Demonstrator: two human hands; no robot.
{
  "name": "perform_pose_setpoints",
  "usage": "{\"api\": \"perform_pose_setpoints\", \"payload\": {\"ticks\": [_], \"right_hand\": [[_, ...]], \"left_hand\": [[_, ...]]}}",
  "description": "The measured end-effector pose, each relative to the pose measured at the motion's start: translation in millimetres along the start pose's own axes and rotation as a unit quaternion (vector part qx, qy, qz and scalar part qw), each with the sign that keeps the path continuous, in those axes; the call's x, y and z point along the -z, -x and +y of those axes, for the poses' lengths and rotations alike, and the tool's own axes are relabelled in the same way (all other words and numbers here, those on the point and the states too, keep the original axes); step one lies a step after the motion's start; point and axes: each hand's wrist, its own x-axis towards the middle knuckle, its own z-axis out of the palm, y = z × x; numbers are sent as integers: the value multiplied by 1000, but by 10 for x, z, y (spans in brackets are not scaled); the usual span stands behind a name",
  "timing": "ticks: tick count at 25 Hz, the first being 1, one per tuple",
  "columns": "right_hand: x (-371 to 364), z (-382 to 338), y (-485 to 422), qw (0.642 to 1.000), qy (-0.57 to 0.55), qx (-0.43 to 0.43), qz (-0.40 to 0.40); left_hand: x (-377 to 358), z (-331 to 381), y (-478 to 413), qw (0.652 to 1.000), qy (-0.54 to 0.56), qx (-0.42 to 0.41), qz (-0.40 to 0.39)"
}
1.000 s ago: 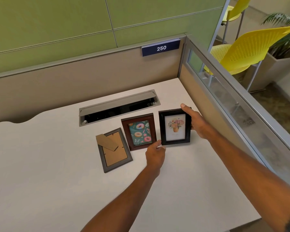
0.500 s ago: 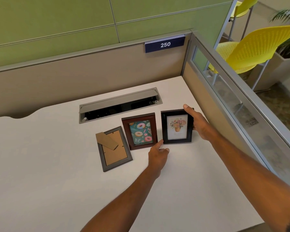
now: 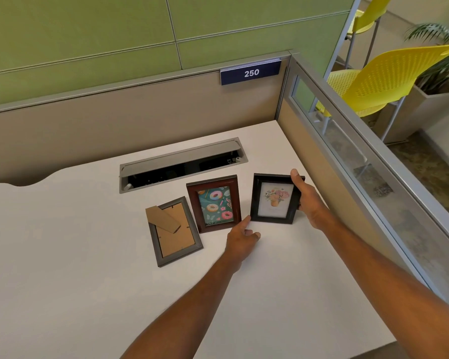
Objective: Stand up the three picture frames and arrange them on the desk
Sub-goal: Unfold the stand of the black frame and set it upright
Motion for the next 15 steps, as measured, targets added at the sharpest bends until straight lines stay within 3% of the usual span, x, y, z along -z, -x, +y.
{"api": "perform_pose_setpoints", "payload": {"ticks": [7,9,12,15], "right_hand": [[63,62,223,1000,-10,19,14],[46,181,323,995,6,54,88],[-41,434,556,956,42,124,263],[-238,671,794,942,75,165,282]], "left_hand": [[106,-121,196,1000,12,-2,18],[178,-206,260,999,25,-4,20],[316,-353,387,999,46,-1,5],[491,-535,541,999,50,1,17]]}}
